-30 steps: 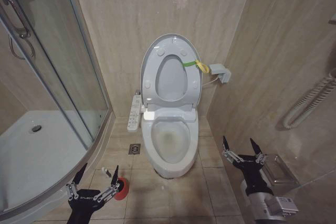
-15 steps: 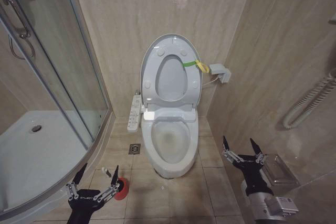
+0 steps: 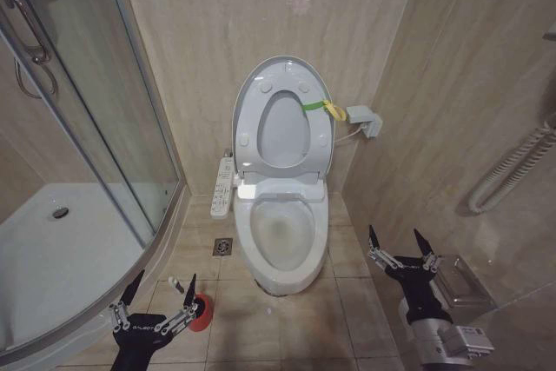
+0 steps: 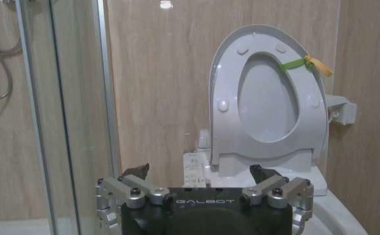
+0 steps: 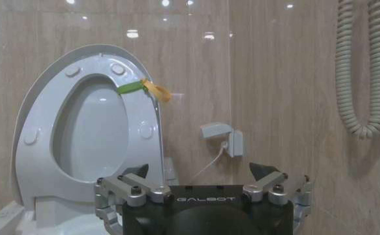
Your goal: Open the toilet lid, clean the toilet bowl with a toilet brush, close the toilet lid, and flush.
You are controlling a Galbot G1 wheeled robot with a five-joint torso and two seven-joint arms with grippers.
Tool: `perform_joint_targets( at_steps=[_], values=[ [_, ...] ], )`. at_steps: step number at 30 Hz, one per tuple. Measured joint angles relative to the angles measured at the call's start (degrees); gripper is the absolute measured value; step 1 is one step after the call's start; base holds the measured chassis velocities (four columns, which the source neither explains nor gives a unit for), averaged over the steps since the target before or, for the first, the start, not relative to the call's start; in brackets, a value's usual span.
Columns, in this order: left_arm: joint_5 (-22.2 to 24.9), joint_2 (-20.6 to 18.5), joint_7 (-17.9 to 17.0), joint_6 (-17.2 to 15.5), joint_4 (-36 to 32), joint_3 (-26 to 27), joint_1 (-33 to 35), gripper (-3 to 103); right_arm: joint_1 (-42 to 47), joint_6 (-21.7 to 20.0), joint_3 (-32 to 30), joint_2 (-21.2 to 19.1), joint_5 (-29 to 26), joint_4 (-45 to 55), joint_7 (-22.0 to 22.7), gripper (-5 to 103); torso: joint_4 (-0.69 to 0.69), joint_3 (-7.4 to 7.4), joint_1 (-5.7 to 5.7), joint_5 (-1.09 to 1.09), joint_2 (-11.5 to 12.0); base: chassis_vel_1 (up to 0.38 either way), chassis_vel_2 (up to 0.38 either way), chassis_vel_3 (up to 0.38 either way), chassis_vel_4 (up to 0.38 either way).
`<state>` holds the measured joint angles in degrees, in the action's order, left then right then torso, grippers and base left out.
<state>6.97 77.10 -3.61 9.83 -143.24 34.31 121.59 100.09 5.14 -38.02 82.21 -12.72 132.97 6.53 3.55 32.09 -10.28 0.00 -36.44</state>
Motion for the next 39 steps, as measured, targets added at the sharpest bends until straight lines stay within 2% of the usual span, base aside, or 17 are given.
perform_joint_targets(
  at_steps=[39],
  values=[
    [0.0, 0.0, 0.0, 0.0, 0.0, 0.0, 0.0, 100, 0.0, 0.0, 0.0, 0.0, 0.0, 0.0, 0.0, 100, 0.00, 0.00, 0.00, 0.00, 0.0, 0.000, 0.000, 0.000, 0.000]
  ],
)
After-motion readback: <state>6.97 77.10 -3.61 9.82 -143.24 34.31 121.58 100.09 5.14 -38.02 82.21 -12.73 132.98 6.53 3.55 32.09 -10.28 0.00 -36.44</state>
